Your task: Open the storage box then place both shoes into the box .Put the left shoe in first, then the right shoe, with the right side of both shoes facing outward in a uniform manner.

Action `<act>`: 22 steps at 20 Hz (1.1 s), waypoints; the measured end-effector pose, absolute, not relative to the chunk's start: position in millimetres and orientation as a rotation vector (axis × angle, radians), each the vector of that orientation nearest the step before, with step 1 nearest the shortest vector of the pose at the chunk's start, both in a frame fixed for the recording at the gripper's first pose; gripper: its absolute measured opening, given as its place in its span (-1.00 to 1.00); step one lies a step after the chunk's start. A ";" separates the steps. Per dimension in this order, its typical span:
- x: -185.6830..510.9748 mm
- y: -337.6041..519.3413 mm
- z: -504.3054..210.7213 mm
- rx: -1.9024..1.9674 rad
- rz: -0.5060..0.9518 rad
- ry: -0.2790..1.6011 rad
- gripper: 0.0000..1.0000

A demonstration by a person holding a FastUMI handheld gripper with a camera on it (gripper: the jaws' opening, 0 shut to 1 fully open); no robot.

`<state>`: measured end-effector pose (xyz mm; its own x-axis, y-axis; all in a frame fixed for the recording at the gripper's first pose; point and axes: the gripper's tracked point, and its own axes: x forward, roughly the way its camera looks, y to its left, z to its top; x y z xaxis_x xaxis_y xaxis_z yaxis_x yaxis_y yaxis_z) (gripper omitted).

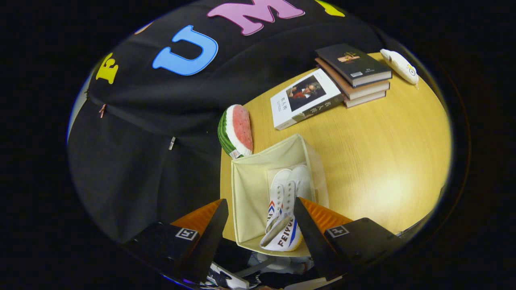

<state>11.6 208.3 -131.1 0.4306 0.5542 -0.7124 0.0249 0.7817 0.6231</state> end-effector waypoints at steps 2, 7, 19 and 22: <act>19.6 182.3 -112.0 0.563 0.352 1.007 0.98; 47.1 104.7 -54.3 0.423 0.313 0.737 0.98; 62.2 -64.6 33.5 -0.046 0.209 0.177 0.98; 60.3 -98.5 36.5 -0.112 0.152 0.131 0.96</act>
